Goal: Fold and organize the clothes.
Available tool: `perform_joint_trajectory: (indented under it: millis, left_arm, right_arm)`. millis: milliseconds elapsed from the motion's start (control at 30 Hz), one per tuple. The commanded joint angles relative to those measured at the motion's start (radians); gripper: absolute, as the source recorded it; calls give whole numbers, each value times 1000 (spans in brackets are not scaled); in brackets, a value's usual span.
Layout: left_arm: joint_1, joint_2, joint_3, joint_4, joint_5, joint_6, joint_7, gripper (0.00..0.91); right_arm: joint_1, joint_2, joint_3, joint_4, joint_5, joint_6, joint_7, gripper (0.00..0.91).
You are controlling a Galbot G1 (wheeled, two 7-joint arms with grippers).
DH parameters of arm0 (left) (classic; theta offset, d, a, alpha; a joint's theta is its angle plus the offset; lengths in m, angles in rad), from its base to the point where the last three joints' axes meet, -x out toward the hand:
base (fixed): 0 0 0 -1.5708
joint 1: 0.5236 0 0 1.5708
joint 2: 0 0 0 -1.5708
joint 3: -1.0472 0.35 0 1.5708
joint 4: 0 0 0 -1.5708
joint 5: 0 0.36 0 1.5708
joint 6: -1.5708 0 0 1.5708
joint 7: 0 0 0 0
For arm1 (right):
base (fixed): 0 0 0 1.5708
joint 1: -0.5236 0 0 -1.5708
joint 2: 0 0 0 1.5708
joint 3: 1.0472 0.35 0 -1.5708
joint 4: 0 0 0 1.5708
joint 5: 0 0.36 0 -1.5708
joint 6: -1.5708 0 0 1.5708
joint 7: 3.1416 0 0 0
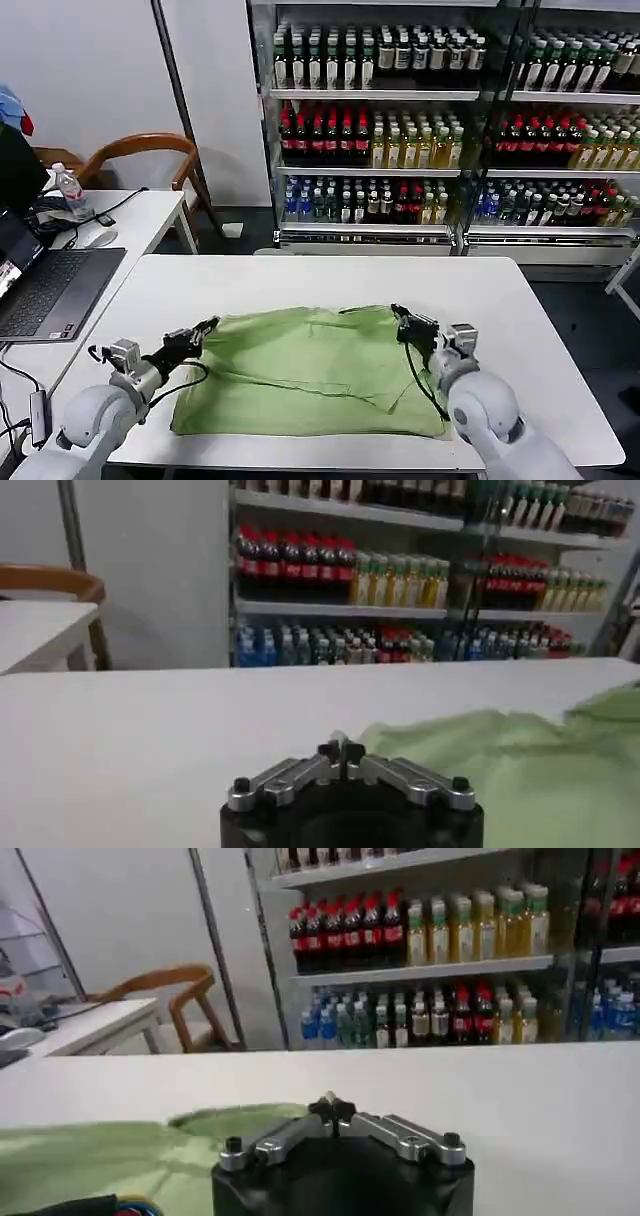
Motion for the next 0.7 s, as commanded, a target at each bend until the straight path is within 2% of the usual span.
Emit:
perform_joint_trajectory:
  millis: [33,200,700]
  left_arm:
    - [59,8,-21,-32,6,-8,2,50]
    - [51,14,-9,13,25,-27,10,50]
    - [120,28,-92,-38,-1,-12,24,50]
  right_arm:
    - [-141,-32,64,128,0,-3,0,0]
    - [-172,-28,77,145,-6,1,-1,0]
    - [-257,-5,106,163,-26,11,-4,0]
